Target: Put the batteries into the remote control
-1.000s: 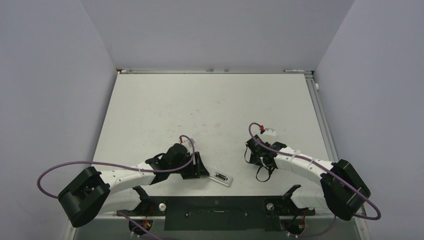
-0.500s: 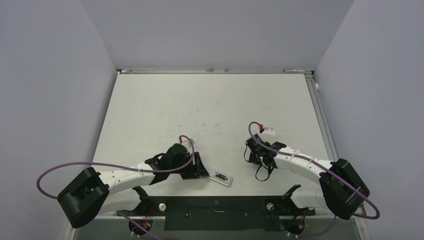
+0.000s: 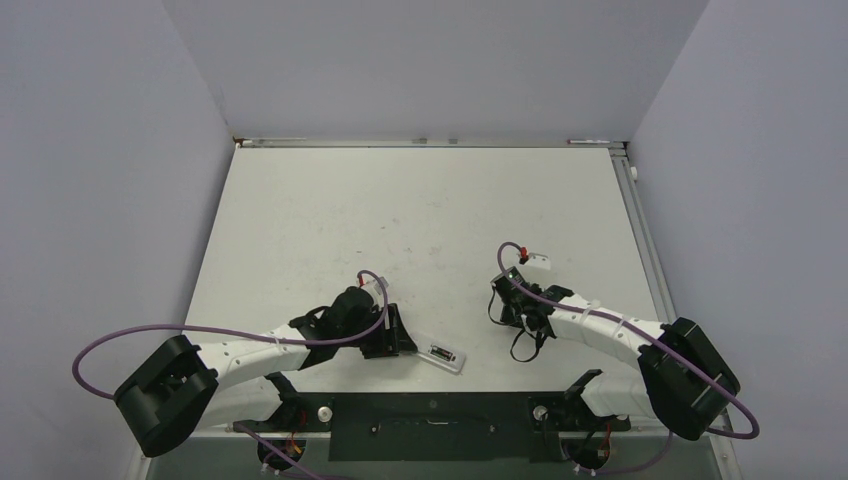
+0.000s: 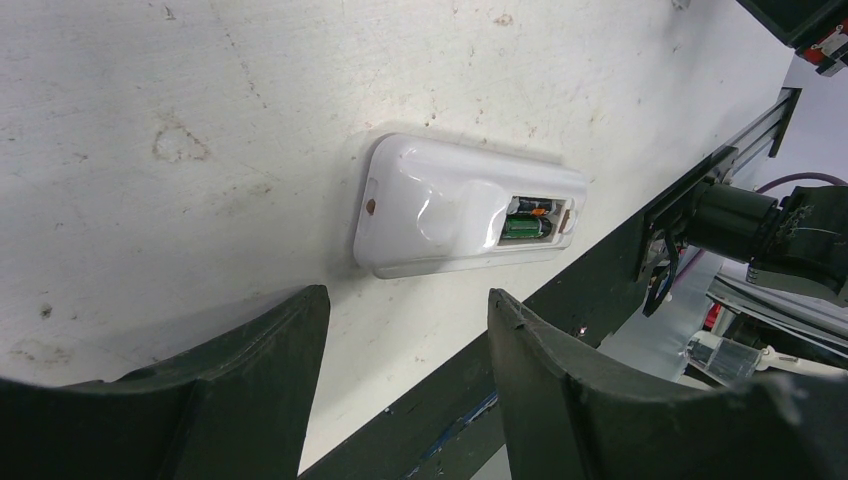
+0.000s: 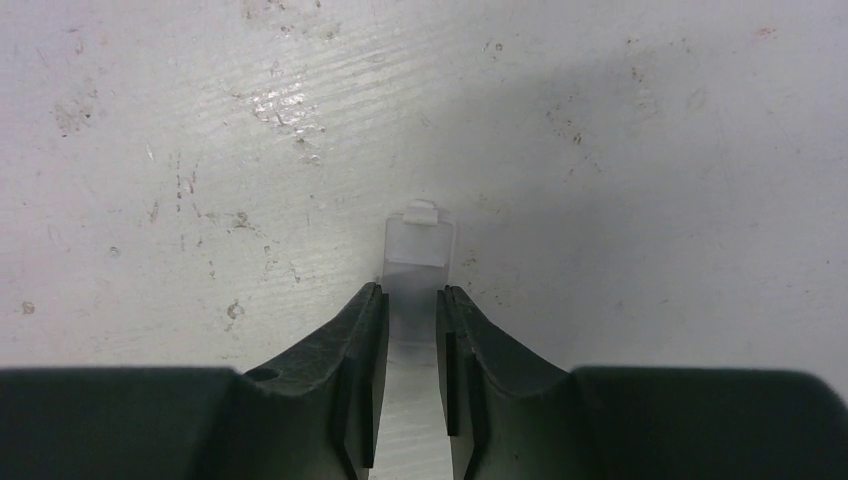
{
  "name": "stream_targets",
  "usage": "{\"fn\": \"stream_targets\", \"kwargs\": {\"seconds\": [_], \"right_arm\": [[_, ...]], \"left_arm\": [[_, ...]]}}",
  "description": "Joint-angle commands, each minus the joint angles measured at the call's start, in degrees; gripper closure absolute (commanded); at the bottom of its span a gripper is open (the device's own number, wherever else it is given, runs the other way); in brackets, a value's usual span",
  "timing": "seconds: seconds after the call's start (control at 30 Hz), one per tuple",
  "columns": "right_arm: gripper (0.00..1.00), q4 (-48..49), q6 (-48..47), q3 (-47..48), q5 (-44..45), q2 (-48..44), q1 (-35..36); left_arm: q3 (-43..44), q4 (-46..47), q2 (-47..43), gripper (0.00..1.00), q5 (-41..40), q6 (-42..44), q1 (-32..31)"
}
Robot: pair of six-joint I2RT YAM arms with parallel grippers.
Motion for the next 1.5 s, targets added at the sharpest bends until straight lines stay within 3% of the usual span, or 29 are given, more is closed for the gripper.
{"fn": "stream_targets", "kwargs": {"seconds": [0.0,0.6,1.23,1.47], "right_arm": [[0.81,0.1,1.0,-3.4,-5.3,2.0,0.0],[0.63,-3.3,1.1,-1.0,-3.4,-1.4,0.6],[0.64,-1.7,1.6,-0.8,-0.8,5.9,2.6],[0.70,-1.9,2.4,-0.6,-0.2,7.4,3.6]], "left_arm": [[0.0,0.1,-0.7,0.43,0.1,1.4,0.4],[0.2,-0.2,-0.5,0.43,0.0,1.6,0.5],[-0.7,0.5,0.0,0.43,0.1,1.5,0.5],[-0.8,0.5,-0.4,0.43,0.2,1.6,0.6]]}}
